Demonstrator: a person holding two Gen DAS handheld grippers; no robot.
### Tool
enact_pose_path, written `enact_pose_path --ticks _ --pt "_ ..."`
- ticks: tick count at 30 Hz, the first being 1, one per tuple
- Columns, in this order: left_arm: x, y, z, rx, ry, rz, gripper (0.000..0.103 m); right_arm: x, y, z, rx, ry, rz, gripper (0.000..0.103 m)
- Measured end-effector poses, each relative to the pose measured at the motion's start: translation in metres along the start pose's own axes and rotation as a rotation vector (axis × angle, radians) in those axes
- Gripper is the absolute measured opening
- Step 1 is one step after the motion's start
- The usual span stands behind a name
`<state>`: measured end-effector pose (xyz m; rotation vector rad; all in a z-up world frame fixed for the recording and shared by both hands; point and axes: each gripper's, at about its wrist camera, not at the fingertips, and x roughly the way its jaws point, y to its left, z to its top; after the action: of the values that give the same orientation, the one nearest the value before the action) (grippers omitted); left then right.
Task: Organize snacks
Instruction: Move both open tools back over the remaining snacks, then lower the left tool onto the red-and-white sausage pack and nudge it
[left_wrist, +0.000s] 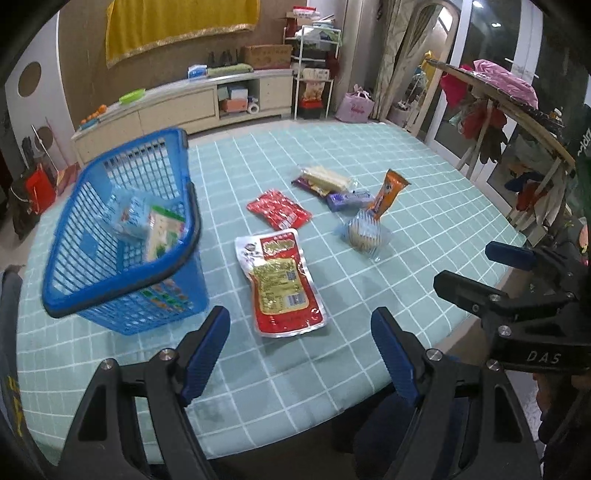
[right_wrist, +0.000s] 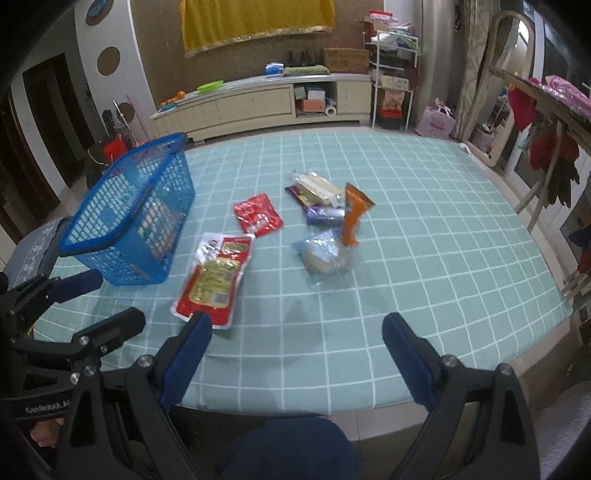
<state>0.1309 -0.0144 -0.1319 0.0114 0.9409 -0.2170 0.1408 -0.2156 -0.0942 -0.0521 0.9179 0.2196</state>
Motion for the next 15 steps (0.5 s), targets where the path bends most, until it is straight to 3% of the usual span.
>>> enact_pose_path --ticks 15 --pt "0.073 -0.011 0.011 0.033 0.122 0.059 0.077 0.053 -0.032 -0.003 0.026 0.078 -0.009 0.096"
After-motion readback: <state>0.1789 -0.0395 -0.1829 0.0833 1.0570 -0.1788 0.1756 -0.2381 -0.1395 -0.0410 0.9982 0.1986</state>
